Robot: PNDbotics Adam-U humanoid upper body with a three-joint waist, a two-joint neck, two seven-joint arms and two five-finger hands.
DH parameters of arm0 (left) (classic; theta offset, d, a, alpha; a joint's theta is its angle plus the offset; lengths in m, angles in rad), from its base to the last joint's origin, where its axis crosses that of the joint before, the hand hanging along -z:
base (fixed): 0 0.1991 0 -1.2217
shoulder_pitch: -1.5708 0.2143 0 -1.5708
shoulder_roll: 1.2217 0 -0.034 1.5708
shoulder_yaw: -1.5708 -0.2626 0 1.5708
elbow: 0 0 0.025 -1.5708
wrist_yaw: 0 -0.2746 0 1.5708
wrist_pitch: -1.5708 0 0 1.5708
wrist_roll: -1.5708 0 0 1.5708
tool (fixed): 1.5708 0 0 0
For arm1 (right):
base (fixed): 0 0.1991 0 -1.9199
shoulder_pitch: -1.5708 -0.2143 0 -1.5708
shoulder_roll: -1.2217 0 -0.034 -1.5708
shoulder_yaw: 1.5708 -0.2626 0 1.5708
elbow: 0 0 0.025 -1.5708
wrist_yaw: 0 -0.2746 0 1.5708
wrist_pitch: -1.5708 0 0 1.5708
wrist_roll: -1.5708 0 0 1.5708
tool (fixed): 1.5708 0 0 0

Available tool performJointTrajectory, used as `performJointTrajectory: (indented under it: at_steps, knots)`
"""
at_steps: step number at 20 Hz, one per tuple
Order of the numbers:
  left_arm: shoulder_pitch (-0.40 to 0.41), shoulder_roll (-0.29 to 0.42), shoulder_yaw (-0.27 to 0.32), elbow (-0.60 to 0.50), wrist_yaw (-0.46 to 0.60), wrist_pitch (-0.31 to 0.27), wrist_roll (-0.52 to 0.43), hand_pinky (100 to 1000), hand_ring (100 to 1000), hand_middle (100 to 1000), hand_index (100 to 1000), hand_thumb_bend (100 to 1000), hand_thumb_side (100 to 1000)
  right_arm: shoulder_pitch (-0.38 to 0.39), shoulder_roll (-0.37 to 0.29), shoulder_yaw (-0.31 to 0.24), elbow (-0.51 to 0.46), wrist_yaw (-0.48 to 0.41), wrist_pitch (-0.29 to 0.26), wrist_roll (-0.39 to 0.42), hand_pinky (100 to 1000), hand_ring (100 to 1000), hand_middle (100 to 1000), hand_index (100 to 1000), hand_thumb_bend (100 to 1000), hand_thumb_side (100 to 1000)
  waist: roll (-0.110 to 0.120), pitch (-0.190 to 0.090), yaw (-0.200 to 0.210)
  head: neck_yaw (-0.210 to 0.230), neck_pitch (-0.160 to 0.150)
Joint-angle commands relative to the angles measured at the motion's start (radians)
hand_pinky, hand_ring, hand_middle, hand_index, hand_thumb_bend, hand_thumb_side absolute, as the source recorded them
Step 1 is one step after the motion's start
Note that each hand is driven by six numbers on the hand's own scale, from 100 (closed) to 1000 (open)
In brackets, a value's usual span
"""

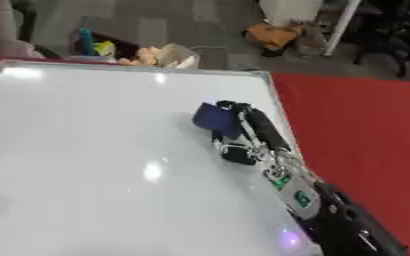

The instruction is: Wipe the whiteboard clean with a brush.

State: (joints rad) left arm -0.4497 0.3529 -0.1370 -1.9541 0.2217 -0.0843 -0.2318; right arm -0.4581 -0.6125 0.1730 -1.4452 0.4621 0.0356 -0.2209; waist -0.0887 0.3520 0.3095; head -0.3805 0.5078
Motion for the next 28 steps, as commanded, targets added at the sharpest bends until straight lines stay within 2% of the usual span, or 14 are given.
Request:
performJointTrajectory:
  at_steps: [1,3,7,18,21,23,25,26,28]
  knots:
    - [-0.015,0.026,0.012,-0.027,0.006,-0.005,0.000,481,530,586,1000,237,801,-0.011,-0.033,-0.010,0.011,-0.010,0.002,-0.003,573,495,566,836,100,331,0.005,-0.015,0.004,-0.017,-0.013]
    - [-0.015,0.026,0.012,-0.029,0.007,-0.004,0.000,481,530,586,1000,238,802,-0.014,-0.029,-0.006,0.022,-0.012,-0.001,-0.004,579,505,574,829,100,375,0.004,-0.013,0.006,-0.021,-0.015]
    - [-0.016,0.026,0.011,-0.031,0.008,-0.004,-0.003,481,530,586,1000,237,801,-0.022,-0.023,0.006,0.042,-0.006,-0.007,0.010,596,536,594,800,100,396,0.004,-0.011,0.008,-0.024,-0.019]
    - [-0.016,0.025,0.013,-0.034,0.008,-0.005,-0.003,481,530,586,1000,237,801,-0.027,-0.006,0.032,0.081,0.055,-0.032,0.109,631,611,614,754,100,445,0.006,-0.008,0.007,-0.034,-0.022]
    - [-0.015,0.024,0.013,-0.033,0.008,-0.005,-0.004,481,530,586,1000,239,802,-0.022,-0.001,0.042,0.085,0.076,-0.048,0.154,648,636,618,747,100,531,0.006,-0.009,0.000,-0.037,-0.022]
    - [-0.013,0.023,0.013,-0.032,0.008,-0.004,-0.005,481,530,586,1000,241,802,-0.016,0.002,0.050,0.087,0.086,-0.061,0.187,674,677,647,739,100,671,0.005,-0.011,-0.003,-0.038,-0.022]
    - [-0.012,0.023,0.012,-0.031,0.008,-0.004,-0.006,481,531,586,1000,242,802,-0.011,0.003,0.059,0.089,0.097,-0.076,0.222,691,702,670,734,100,750,0.003,-0.013,-0.005,-0.040,-0.022]
    - [-0.011,0.023,0.012,-0.031,0.009,-0.004,-0.006,482,531,586,1000,243,801,-0.009,0.003,0.062,0.091,0.102,-0.082,0.240,707,730,694,727,100,819,0.003,-0.015,-0.005,-0.041,-0.023]
    - [-0.009,0.021,0.012,-0.030,0.010,-0.003,-0.006,482,531,586,1000,245,799,-0.005,0.005,0.073,0.092,0.112,-0.097,0.275,725,773,719,725,100,868,0.000,-0.019,-0.005,-0.041,-0.025]
